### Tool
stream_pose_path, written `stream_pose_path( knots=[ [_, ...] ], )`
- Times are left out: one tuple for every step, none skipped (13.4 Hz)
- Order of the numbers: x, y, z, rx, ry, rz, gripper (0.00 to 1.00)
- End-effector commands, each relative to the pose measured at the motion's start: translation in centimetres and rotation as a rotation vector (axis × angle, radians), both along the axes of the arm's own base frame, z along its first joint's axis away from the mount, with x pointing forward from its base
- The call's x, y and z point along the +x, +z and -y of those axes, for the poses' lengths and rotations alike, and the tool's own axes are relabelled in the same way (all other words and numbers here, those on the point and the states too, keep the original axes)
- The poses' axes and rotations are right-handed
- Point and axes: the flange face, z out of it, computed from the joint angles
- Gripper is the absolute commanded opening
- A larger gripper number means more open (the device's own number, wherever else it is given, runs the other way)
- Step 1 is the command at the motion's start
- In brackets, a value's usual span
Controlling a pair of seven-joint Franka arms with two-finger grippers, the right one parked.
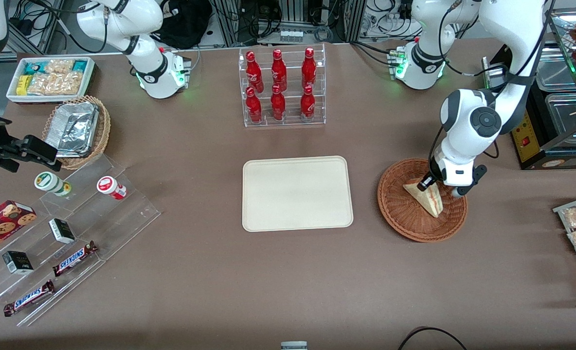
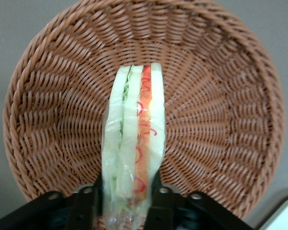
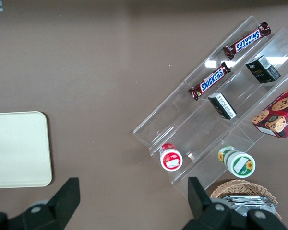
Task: Place sandwich from basket to tray
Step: 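Lower the left gripper and close it on the wrapped sandwich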
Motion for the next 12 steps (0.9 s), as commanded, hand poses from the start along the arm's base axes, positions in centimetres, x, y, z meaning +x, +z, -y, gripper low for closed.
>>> stream_pose_path(
  knots=[
    [1.7,3.2,0.4,0.017,-0.032,-0.035,0.06],
    [2.5,4.8,1.0,0.025,-0.071,-0.074,0.05],
    [3.3,6.6,1.5,0.031,-0.111,-0.12,0.05],
    [3.8,7.9,2.1,0.036,-0.153,-0.162,0.05],
    [3.8,8.6,3.5,0.04,-0.216,-0.186,0.04],
    [3.6,8.9,4.7,0.041,-0.284,-0.194,0.04],
    [3.1,8.8,6.8,0.044,-0.345,-0.195,0.04],
    [2.7,8.4,8.5,0.046,-0.38,-0.194,0.04],
    [2.5,8.0,10.7,0.045,-0.441,-0.187,0.04],
    [2.4,7.6,12.9,0.043,-0.491,-0.185,0.04],
    [2.4,7.3,15.3,0.04,-0.52,-0.181,0.04],
    [2.2,6.7,17.9,0.037,-0.549,-0.184,0.04]
  ],
)
